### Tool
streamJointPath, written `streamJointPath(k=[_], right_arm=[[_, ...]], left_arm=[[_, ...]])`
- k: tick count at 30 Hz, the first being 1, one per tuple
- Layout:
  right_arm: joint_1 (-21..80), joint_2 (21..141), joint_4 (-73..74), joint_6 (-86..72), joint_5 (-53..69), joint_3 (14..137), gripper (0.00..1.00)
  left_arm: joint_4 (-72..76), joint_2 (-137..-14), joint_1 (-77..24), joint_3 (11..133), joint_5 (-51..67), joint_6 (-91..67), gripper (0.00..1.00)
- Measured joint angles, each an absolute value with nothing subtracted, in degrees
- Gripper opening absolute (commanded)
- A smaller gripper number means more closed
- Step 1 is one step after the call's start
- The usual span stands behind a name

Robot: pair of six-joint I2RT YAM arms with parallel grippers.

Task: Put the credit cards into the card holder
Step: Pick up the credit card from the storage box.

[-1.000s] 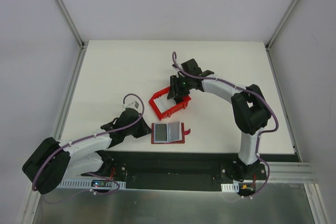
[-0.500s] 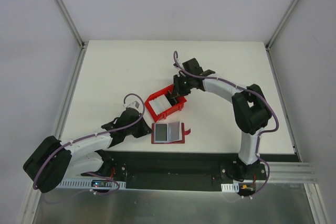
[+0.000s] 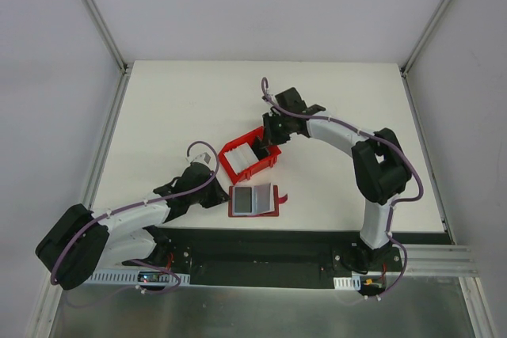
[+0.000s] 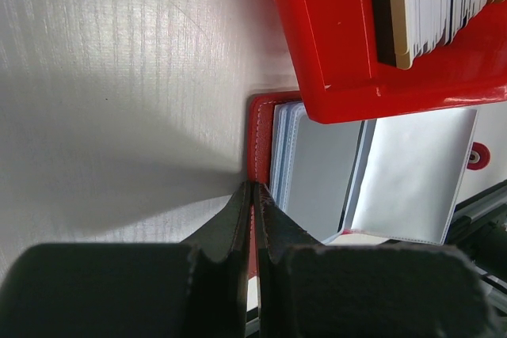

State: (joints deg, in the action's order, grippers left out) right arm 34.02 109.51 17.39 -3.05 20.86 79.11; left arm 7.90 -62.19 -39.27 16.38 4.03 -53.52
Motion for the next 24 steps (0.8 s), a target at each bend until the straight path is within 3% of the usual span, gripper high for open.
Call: streamJointPath(k=[5,10,14,15,20,24], right_arm=[[34.79,109.51,17.91,-2.50,20.86,79.18,0.10],[35.64,109.51,17.98,-2.74,21.98,79.18,0.01],[35.77,109.51,17.98,-3.01,21.78,79.18,0.01],[35.77,109.51,18.02,-2.98,21.63,79.20,0.03],[35.77,109.51,18.48,-2.66,20.60,79.72,0.39],[35.77,109.51,18.22,-3.07,22.04,79.85,0.58]], left_arm=[[8.12,-62.57,-39.27,16.38,4.08,-53.54,0.00],[8.23,-62.59,-39.27,16.40,4.38,-53.54,0.00],[8.23,-62.65,-39.27,16.49,4.45,-53.52,0.00],[8.23,-62.67,-39.27,16.56,4.45,-53.52,0.00],[8.23,-62.70,-39.27,16.67,4.47,-53.41,0.00],[8.23,-62.70,-39.27,16.69,4.47,-53.34,0.00]])
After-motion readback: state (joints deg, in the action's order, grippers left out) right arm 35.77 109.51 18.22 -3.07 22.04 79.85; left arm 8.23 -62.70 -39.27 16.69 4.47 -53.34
